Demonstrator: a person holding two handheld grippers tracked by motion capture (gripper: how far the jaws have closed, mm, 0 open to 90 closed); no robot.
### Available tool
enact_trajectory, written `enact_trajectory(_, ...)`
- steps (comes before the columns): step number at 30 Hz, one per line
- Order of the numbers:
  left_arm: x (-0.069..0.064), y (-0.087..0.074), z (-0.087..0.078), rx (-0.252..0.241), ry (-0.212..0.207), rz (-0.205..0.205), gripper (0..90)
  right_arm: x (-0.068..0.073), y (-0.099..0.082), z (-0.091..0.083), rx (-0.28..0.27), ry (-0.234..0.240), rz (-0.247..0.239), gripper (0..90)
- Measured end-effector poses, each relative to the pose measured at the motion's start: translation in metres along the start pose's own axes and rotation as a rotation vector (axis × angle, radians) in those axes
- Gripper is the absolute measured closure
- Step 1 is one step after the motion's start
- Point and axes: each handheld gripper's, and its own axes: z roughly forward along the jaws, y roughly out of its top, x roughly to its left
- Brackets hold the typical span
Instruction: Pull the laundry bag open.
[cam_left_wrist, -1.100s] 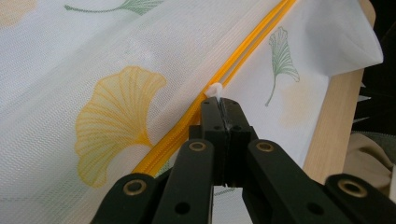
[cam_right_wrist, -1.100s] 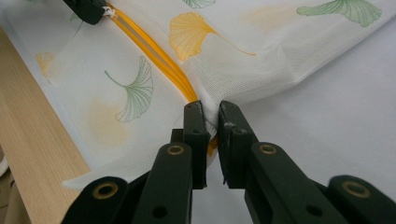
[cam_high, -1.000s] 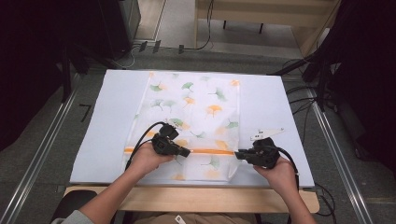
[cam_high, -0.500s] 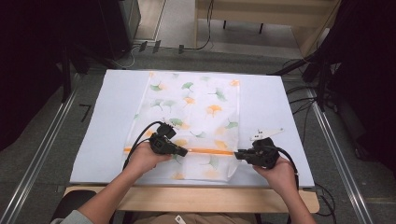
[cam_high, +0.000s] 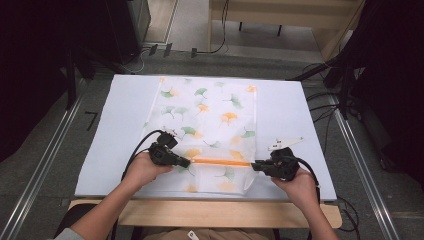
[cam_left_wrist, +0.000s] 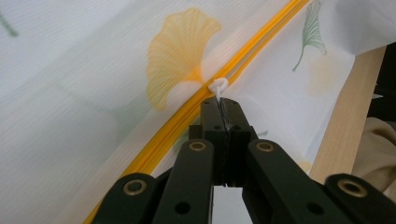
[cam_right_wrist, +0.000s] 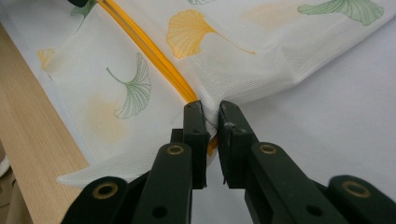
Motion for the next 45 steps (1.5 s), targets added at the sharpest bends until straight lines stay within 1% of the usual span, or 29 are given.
enact_trajectory(2,0.003,-0.004,-0.006,-0.014,0.001,-0.011,90.0,0.000,0.000,0.000,0.001,0.001,0.002,84.6)
enact_trajectory(3,0.003,-0.004,-0.006,-0.013,0.000,-0.011,90.0,0.000,0.000,0.000,0.003,0.001,0.005,84.6)
enact_trajectory(6,0.002,-0.004,-0.004,-0.014,0.005,-0.010,90.0,0.001,0.000,0.001,0.004,-0.005,0.001,84.6)
enact_trajectory(9,0.001,-0.003,-0.003,-0.004,0.009,-0.002,90.0,0.000,0.000,0.001,0.007,-0.007,0.006,84.6)
enact_trajectory(16,0.001,-0.003,-0.003,-0.008,0.013,-0.005,90.0,0.000,0.000,0.001,0.008,-0.006,0.008,84.6)
enact_trajectory(27,0.002,-0.003,-0.004,-0.004,0.006,-0.005,90.0,0.000,0.000,0.001,0.009,-0.006,0.008,84.5)
enact_trajectory(29,0.003,-0.003,-0.003,-0.003,0.000,-0.017,90.0,0.000,0.000,0.001,0.009,-0.006,0.009,84.5)
enact_trajectory(32,0.004,-0.004,-0.004,0.000,0.000,-0.017,90.0,0.000,0.000,0.001,0.008,-0.004,0.006,84.5)
enact_trajectory(34,0.005,-0.004,-0.005,-0.001,-0.003,-0.021,90.0,0.000,0.000,0.001,0.007,-0.002,0.005,84.5)
enact_trajectory(35,0.006,-0.005,-0.007,-0.003,0.005,-0.025,90.0,0.000,0.000,0.001,0.008,-0.002,0.005,84.4)
enact_trajectory(40,0.010,-0.010,-0.012,0.000,0.013,-0.032,90.0,0.000,0.000,0.001,0.008,0.000,0.009,84.3)
enact_trajectory(42,0.013,-0.013,-0.017,-0.002,0.015,-0.039,90.0,-0.001,0.000,0.001,0.009,-0.001,0.009,84.3)
enact_trajectory(45,0.018,-0.020,-0.025,-0.014,0.032,-0.056,90.0,-0.001,0.000,0.001,0.010,-0.003,0.008,84.3)
